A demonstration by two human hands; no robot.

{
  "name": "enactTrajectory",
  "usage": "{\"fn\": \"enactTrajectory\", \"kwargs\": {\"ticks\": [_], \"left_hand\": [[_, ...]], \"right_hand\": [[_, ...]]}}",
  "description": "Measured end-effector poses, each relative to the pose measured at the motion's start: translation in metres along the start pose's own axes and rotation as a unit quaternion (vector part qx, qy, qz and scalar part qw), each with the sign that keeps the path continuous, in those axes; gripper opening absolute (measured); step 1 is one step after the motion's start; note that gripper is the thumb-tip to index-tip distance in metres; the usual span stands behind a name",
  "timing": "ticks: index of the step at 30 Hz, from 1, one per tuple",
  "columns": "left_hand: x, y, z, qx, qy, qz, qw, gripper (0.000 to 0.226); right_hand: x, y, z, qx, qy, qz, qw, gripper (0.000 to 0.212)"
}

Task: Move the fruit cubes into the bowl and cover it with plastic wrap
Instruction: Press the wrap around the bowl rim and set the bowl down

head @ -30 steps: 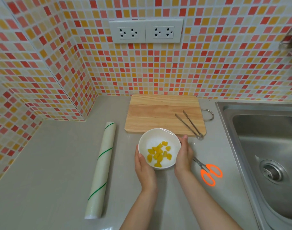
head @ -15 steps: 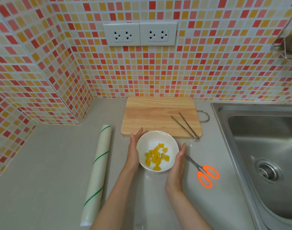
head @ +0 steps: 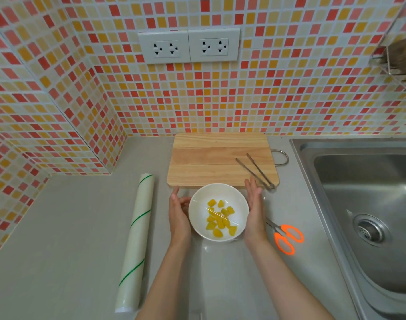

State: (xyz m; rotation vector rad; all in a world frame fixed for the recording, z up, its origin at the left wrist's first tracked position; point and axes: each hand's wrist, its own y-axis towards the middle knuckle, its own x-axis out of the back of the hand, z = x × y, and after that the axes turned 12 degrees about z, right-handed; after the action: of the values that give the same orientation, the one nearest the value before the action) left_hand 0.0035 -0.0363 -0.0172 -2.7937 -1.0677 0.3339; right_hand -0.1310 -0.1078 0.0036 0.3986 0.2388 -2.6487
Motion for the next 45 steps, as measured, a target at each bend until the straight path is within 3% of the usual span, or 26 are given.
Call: {"fn": "enactTrajectory", "kwargs": {"ticks": [3,7,11,16,23,26,28,45], "left_hand": [[-0.006,0.003,-0.008,0.004,0.001,0.075,0.997,0.048],[-0.013,0.005,-0.008,0.046,-0.015,0.114,0.992,0.046],[-0.012,0.007,-0.007,0.073,-0.034,0.110,0.991,0.052],[-0.011,0.009,-0.005,0.072,-0.032,0.108,0.991,0.055],[-0.010,0.007,-0.010,0.074,-0.057,0.115,0.989,0.061],[-0.006,0.003,-0.010,0.056,-0.061,0.102,0.991,0.059],[-0.005,0.002,-0.014,0.043,-0.063,0.108,0.991,0.061],[-0.015,-0.001,-0.012,0.079,-0.110,0.113,0.984,0.060]], "right_hand": [[0.002,0.002,0.002,-0.016,0.003,0.063,0.998,0.063],[0.002,0.006,-0.003,-0.054,0.036,0.076,0.995,0.058],[0.003,0.008,-0.014,-0.103,0.103,0.068,0.987,0.052],[0.004,0.009,-0.015,-0.127,0.087,0.070,0.986,0.050],[0.008,0.010,-0.008,-0.102,0.011,0.072,0.992,0.048],[0.010,0.008,0.002,-0.057,0.005,0.075,0.996,0.066],[0.009,0.007,0.007,-0.046,0.024,0.094,0.994,0.063],[0.001,0.008,-0.013,-0.089,0.039,0.045,0.994,0.050]]}}
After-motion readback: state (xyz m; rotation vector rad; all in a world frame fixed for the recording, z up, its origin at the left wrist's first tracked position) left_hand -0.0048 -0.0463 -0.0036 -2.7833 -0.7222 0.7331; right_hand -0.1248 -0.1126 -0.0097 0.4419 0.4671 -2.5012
